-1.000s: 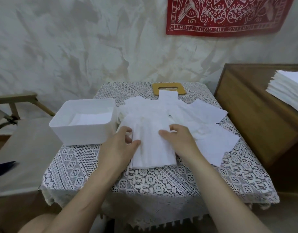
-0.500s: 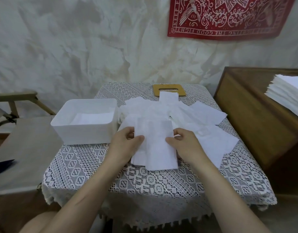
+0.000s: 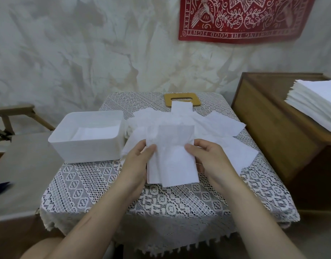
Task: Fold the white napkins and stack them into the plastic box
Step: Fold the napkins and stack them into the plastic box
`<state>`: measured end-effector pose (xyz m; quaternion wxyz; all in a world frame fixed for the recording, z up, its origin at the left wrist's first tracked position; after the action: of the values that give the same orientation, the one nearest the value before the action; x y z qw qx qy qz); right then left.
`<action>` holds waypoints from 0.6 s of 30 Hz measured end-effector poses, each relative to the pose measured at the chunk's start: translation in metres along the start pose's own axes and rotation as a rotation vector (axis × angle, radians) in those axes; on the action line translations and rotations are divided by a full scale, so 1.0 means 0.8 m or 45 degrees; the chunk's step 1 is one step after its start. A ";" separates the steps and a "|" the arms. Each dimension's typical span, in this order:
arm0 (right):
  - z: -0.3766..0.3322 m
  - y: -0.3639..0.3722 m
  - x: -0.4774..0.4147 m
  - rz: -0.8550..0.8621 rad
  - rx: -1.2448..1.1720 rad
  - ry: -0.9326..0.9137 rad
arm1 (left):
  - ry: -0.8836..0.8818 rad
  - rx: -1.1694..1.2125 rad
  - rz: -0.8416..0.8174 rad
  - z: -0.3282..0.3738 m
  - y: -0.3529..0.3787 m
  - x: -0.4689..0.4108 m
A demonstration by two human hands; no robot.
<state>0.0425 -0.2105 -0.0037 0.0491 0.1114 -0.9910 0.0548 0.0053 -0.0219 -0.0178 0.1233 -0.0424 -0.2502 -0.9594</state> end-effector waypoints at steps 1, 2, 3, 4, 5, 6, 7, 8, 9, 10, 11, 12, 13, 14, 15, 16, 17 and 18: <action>0.000 0.002 0.000 -0.007 0.000 -0.005 | -0.013 0.028 -0.005 -0.001 0.002 0.000; 0.000 0.003 0.000 -0.018 -0.002 -0.008 | -0.021 0.053 -0.012 -0.001 0.003 0.001; 0.001 0.004 -0.001 -0.028 -0.003 -0.011 | -0.028 0.077 -0.017 -0.001 0.005 0.001; 0.001 0.006 -0.002 -0.035 -0.001 -0.013 | -0.035 0.100 -0.022 -0.001 0.006 0.001; 0.001 0.008 -0.003 -0.035 0.002 -0.015 | -0.047 0.115 -0.034 0.000 0.008 0.002; 0.001 0.010 -0.004 -0.024 0.009 -0.016 | -0.063 0.126 -0.047 0.000 0.009 0.003; 0.002 0.013 -0.005 -0.005 0.020 -0.018 | -0.080 0.136 -0.059 -0.001 0.010 0.004; 0.003 0.015 -0.006 0.017 0.041 -0.020 | -0.095 0.149 -0.068 -0.002 0.011 0.005; 0.005 0.017 -0.008 0.039 0.065 -0.021 | -0.105 0.167 -0.076 -0.003 0.012 0.006; 0.006 0.018 -0.009 0.056 0.088 -0.021 | -0.113 0.192 -0.086 -0.004 0.013 0.006; 0.006 0.019 -0.009 0.068 0.100 -0.023 | -0.126 0.225 -0.092 -0.004 0.013 0.008; 0.007 0.020 -0.009 0.075 0.108 -0.028 | -0.144 0.249 -0.093 -0.004 0.014 0.009; 0.007 0.020 -0.009 0.081 0.119 -0.034 | -0.151 0.250 -0.101 -0.003 0.014 0.010; 0.007 0.019 -0.009 0.084 0.134 -0.040 | -0.134 0.222 -0.121 -0.004 0.014 0.010; 0.007 0.019 -0.009 0.085 0.155 -0.045 | -0.106 0.183 -0.137 -0.006 0.014 0.010; 0.006 0.020 -0.009 0.091 0.176 -0.056 | -0.078 0.147 -0.131 -0.008 0.013 0.009; 0.006 0.021 -0.008 0.109 0.197 -0.075 | -0.058 0.117 -0.110 -0.011 0.012 0.008; 0.005 0.020 -0.007 0.145 0.259 -0.109 | -0.041 0.094 -0.086 -0.014 0.011 0.006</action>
<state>0.0442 -0.1939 -0.0102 -0.0080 0.0614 -0.9863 0.1530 0.0027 -0.0354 -0.0227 0.0883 -0.0446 -0.2888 -0.9523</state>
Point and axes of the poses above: each hand's wrist, its own x-axis away from the middle knuckle, its own y-axis out of the palm, z = x × y, the point moved 1 cm from there along -x, towards the middle knuckle, and after that the axes turned 12 degrees about x, right-handed, at the moved point
